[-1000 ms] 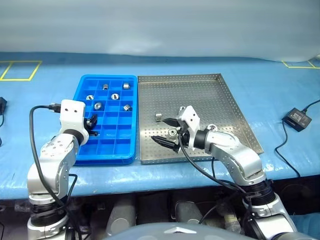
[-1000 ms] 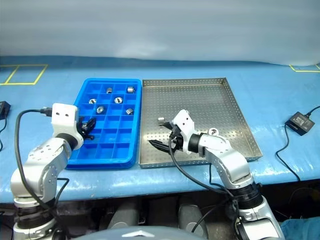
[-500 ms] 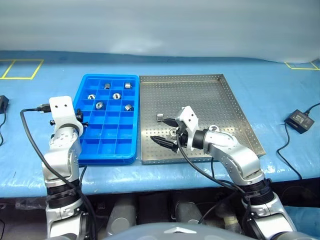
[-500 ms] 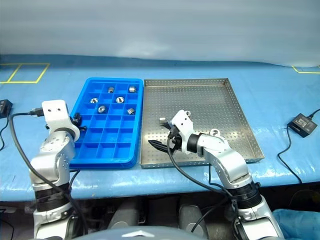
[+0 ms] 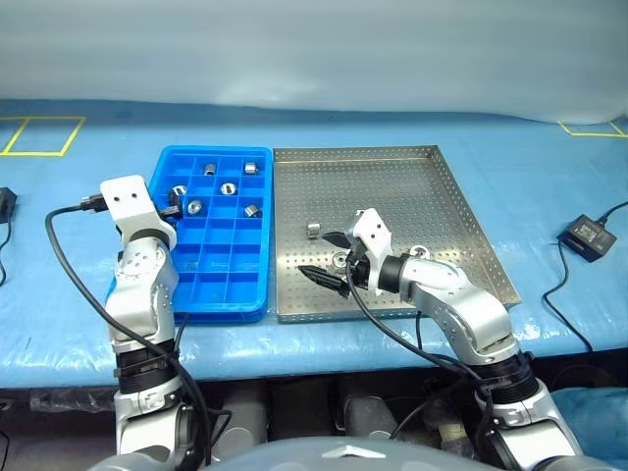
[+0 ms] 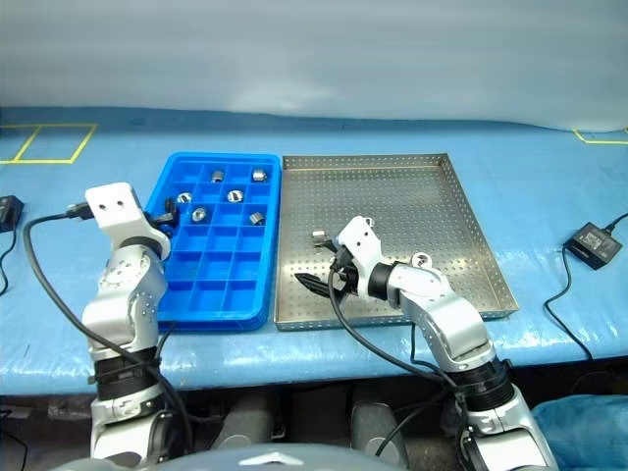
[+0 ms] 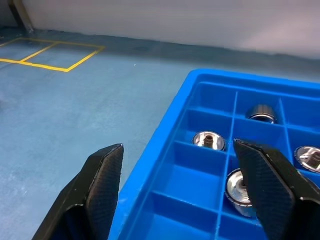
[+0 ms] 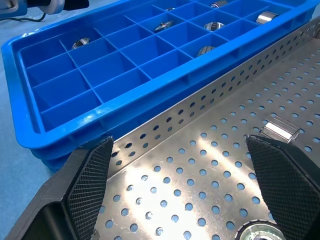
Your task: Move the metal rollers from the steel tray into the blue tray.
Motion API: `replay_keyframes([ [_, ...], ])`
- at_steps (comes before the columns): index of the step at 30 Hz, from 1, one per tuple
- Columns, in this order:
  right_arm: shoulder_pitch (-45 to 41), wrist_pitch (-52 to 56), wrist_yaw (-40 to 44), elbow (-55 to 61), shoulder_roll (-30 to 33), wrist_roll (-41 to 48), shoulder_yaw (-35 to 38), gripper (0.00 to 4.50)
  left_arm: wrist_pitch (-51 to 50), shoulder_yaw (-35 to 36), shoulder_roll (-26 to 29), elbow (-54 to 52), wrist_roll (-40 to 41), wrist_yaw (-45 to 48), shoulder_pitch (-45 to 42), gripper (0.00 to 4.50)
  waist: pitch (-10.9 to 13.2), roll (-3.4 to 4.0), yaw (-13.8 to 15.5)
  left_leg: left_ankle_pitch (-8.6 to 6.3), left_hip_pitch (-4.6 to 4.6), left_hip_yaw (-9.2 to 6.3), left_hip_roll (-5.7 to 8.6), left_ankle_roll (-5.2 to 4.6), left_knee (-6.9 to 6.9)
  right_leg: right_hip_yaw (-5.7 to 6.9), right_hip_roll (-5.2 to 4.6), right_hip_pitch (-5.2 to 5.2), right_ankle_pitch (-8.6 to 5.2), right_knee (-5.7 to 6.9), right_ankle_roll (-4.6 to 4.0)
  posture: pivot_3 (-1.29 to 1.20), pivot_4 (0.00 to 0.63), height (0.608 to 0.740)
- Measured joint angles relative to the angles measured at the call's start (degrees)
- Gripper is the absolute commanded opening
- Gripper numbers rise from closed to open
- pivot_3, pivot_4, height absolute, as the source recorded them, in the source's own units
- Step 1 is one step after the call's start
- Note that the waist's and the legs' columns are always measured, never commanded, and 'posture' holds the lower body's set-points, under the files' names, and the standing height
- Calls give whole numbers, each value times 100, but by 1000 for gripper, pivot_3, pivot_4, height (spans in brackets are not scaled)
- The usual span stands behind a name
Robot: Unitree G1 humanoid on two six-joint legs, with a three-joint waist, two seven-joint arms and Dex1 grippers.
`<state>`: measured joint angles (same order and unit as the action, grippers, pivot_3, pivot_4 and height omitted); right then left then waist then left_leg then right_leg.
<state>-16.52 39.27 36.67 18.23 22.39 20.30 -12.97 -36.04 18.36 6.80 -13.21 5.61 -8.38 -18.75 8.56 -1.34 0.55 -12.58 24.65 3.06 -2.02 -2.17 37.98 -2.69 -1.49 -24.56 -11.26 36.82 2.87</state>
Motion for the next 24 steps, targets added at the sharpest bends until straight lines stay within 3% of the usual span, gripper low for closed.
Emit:
replay_keyframes([
  [11, 69, 0, -155, 5, 17, -84, 36, 4500, 14, -275, 49, -138, 447, 669, 1, 3845, 0, -1, -115, 0, 1, -2, 25, 0, 1, 0, 1, 1, 0, 0, 1, -7, 150, 740],
  [16, 131, 16, -336, 53, 20, -138, 140, 4500, -197, -1478, 334, -480, 1351, 2476, -17, 3845, -1, -1, -148, -2, 1, 1, 37, -4, 0, -8, -7, 0, -1, -2, 1, -49, 150, 740],
  [24, 470, 84, -549, 349, 72, -171, 284, 4500, -193, -2509, 577, 895, 960, 3088, -926, 3845, 0, 0, -318, 0, -3, -2, 33, -2, 2, -10, 7, 0, -13, 2, 21, -125, 150, 740],
])
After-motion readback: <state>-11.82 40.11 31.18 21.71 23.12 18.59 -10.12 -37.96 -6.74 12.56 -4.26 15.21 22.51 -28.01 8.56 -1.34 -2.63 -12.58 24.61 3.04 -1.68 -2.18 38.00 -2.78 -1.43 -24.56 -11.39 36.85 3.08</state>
